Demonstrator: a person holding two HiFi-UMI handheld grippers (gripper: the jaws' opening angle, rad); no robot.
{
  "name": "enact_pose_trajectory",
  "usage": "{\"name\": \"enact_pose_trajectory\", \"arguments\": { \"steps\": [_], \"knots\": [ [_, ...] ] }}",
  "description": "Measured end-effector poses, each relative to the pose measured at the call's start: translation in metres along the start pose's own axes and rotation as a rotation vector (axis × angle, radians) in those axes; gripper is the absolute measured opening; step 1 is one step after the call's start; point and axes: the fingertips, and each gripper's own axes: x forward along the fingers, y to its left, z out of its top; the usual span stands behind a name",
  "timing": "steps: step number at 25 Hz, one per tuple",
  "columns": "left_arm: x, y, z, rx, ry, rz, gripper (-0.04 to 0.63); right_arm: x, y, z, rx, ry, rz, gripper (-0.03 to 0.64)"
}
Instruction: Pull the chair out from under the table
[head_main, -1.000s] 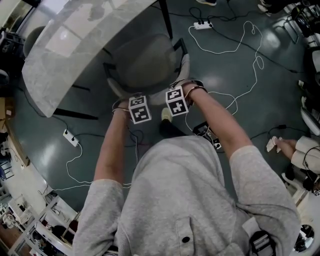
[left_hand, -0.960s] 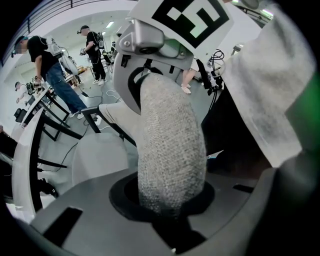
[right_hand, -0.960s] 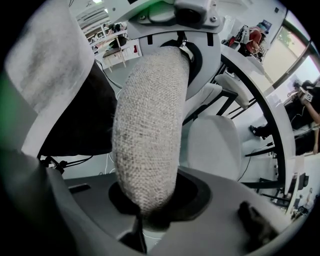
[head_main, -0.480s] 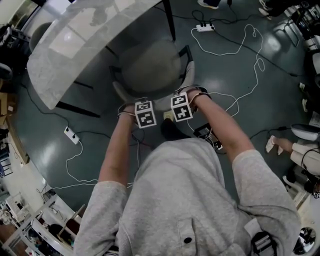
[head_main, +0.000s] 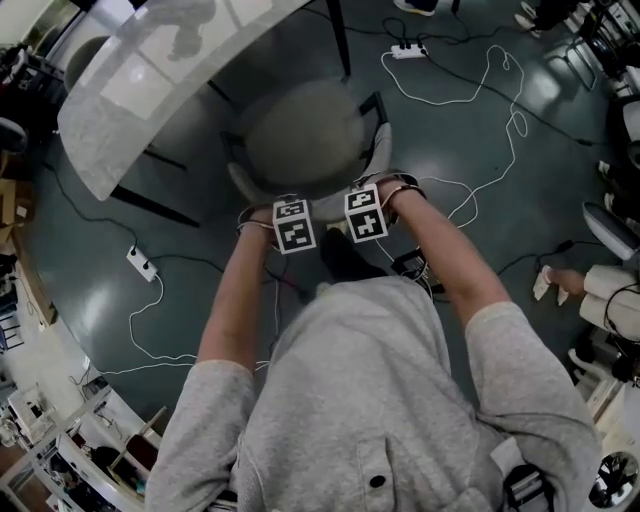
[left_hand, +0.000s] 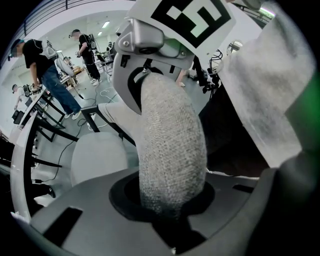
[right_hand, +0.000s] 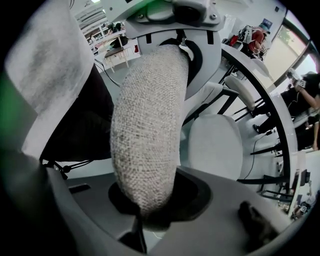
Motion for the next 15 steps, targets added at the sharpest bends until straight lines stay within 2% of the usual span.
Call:
{"name": "enact_pose_trajectory", "arguments": {
  "steps": [15],
  "knots": [
    [0.004, -0.072, 0.007, 0.013, 0.002, -0.016, 0.101, -0.001, 0.072, 0.015, 0.016, 0.002, -0.002, 0.087]
  ]
}}
